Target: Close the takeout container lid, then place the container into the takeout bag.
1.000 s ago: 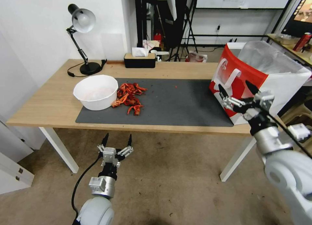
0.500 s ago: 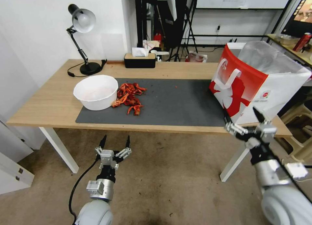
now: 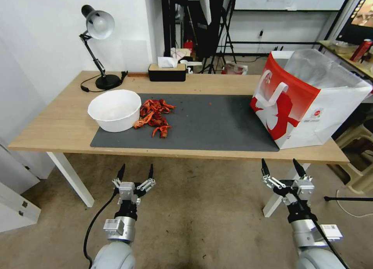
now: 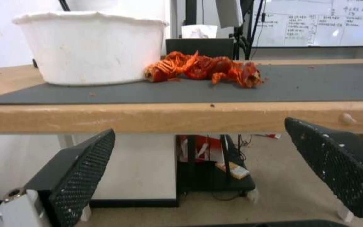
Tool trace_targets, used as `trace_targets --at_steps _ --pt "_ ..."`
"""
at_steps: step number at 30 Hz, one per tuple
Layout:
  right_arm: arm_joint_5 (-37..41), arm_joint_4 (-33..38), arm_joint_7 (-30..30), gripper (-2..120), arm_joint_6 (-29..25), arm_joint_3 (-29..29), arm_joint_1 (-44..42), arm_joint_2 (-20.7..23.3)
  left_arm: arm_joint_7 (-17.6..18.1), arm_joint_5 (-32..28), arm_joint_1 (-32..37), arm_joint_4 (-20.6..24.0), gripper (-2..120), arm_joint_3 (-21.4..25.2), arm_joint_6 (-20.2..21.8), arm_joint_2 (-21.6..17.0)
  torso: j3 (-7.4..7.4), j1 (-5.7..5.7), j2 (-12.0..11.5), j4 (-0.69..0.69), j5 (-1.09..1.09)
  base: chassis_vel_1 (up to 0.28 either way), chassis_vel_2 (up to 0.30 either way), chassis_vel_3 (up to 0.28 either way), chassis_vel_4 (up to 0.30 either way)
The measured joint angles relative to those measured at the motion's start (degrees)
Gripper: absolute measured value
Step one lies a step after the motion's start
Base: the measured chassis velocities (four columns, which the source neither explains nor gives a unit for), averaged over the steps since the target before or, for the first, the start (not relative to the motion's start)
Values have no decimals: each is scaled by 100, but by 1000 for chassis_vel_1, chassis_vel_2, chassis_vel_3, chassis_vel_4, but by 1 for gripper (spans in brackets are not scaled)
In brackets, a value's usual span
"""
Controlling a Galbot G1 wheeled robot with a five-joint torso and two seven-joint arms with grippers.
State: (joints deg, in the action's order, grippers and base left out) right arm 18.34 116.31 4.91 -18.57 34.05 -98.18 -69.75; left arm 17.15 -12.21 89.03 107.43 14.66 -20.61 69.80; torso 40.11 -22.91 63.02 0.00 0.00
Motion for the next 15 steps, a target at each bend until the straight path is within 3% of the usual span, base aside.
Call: trace_targets --at_steps 15 --pt "50 -273 7 100 -7 -122 180 -93 -90 -56 -45 -178 100 -63 -71 24 0 0 0 0 0 0 0 0 0"
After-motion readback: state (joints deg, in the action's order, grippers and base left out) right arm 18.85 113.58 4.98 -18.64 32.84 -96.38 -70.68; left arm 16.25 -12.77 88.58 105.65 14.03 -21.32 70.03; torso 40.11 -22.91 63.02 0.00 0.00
